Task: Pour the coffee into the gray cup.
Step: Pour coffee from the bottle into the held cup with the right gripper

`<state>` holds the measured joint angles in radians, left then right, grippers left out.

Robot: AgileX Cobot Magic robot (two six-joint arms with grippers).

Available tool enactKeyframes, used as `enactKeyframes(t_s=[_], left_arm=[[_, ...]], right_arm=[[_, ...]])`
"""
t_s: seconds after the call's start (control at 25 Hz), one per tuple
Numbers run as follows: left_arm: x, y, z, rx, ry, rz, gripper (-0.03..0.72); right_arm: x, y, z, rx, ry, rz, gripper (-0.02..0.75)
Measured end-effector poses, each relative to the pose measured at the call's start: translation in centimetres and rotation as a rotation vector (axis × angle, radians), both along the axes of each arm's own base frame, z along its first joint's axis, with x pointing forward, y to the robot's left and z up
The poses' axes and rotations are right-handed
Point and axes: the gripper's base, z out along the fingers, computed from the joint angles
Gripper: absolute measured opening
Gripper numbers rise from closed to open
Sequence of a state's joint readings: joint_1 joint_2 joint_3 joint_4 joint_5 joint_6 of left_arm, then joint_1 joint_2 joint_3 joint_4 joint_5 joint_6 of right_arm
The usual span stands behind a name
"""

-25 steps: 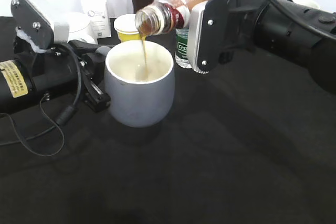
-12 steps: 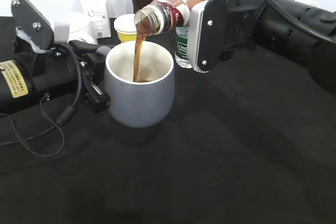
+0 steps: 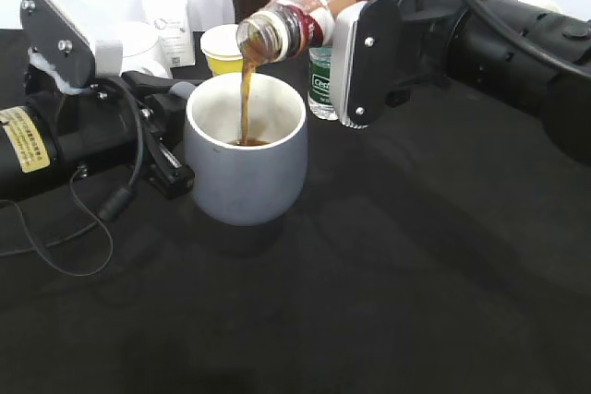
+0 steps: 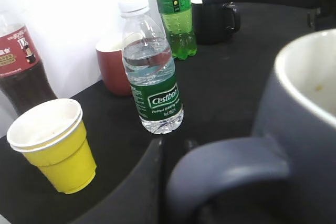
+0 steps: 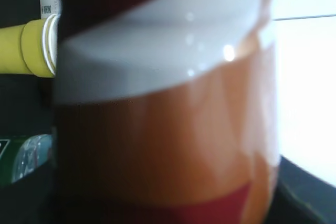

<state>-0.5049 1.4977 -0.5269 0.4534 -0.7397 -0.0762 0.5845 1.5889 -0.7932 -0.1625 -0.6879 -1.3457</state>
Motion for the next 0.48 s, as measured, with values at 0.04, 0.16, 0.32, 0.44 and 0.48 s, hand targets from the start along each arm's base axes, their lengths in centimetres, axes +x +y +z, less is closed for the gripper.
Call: enactKeyframes(t_s=[0.04,0.16,0.32,0.44,0.48], left_arm=[[0.0,0.0,0.0,0.0,0.0,0.0,0.069],[0.0,0.0,0.0,0.0,0.0,-0.001,0.069],[0.0,0.0,0.0,0.0,0.0,-0.001,0.069],[0.0,0.0,0.0,0.0,0.0,-0.001,0.069],[0.0,0.0,0.0,0.0,0.0,-0.001,0.069]], right_arm=[[0.0,0.0,0.0,-0.002,-0.002,0.0,0.53],[0.0,0.0,0.0,-0.004,-0.004,0.0,0.53],[0.0,0.0,0.0,-0.01,-0.008,0.0,0.53],[0.0,0.0,0.0,-0.021,-0.017,0.001,0.53],[0.0,0.0,0.0,-0.021,-0.017,0.001,0.53]])
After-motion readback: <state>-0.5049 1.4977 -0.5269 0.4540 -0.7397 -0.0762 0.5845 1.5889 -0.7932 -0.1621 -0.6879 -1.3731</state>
